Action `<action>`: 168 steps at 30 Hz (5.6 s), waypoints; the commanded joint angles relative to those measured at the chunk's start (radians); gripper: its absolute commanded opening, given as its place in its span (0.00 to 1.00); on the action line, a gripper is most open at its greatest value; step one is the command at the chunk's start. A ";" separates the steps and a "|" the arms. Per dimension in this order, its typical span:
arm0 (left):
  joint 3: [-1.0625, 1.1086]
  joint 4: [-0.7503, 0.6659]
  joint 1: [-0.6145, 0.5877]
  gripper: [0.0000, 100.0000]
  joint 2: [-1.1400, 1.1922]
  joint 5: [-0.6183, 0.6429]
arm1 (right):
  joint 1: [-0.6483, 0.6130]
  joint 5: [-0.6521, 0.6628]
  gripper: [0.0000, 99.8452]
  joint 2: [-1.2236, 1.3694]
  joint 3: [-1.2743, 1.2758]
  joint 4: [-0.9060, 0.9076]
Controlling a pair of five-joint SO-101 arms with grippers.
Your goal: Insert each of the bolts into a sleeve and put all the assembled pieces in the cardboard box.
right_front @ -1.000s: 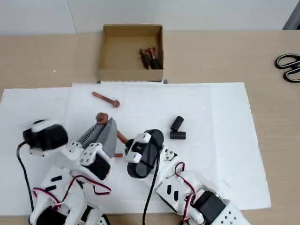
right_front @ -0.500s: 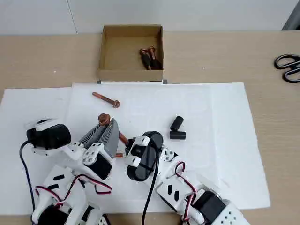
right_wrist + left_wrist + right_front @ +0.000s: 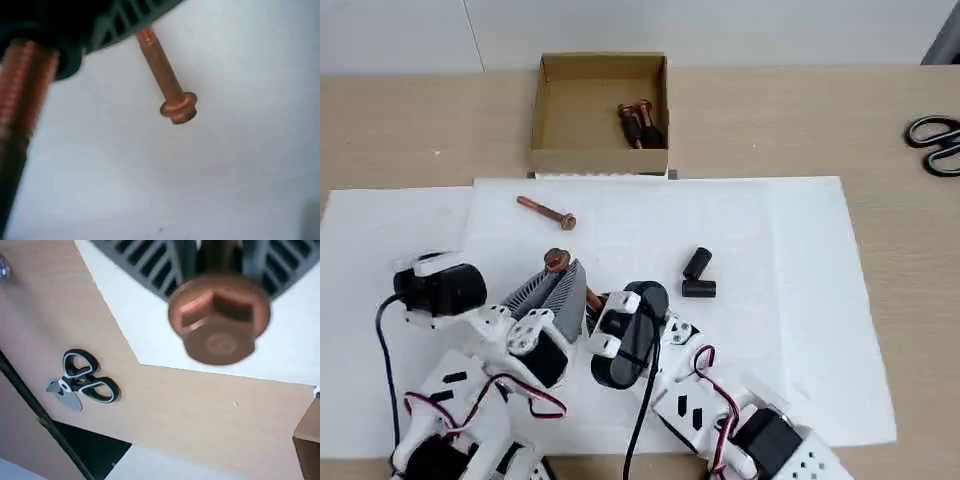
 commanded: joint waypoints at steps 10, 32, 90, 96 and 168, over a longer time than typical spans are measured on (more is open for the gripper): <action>0.015 0.066 0.094 0.00 -0.003 -0.064 | -0.004 0.044 0.00 -0.041 -0.034 -0.030; 0.099 0.114 0.120 0.01 -0.006 -0.161 | -0.001 0.057 0.00 -0.033 -0.080 -0.030; 0.409 0.008 -0.350 0.01 -0.008 -0.520 | 0.496 -0.213 0.00 -0.031 0.012 0.081; 0.424 -0.012 -0.350 0.01 -0.008 -0.520 | 0.542 -0.331 0.00 -0.030 -0.074 0.277; 0.424 -0.009 -0.350 0.01 -0.008 -0.516 | 0.466 -0.077 0.20 2.601 -2.519 0.136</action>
